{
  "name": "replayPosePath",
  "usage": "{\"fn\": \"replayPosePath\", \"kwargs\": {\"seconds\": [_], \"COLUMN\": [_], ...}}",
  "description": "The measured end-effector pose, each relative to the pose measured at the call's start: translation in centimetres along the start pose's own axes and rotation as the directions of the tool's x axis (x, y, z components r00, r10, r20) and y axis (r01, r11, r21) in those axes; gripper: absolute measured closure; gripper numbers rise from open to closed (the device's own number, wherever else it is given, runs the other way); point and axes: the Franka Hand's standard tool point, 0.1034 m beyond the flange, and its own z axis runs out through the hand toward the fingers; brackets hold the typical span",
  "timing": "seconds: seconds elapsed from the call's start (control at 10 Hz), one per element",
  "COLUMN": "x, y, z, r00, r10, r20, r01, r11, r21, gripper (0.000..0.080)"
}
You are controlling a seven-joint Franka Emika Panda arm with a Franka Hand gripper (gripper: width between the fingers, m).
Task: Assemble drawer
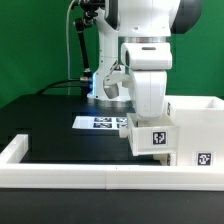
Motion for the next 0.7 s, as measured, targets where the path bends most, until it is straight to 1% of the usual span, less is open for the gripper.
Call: {"fn": "replayPosePath", "kwargs": {"seconds": [0.2,0.6,0.7], "x": [0.13,0.05,0.05], "y": [0.08,0.04,0.04], "z": [-0.04,0.00,0.00], "r00": [1.000,1.000,1.000], "r10": [-0.002,-0.001,0.000], "r20": [0.005,0.004,0.004], "r01": [0.002,0.001,0.000], "r11": [1.000,1.000,1.000], "r21": [-0.004,-0.002,-0.002], "gripper": [0.0758,0.0756,0.0535]}}
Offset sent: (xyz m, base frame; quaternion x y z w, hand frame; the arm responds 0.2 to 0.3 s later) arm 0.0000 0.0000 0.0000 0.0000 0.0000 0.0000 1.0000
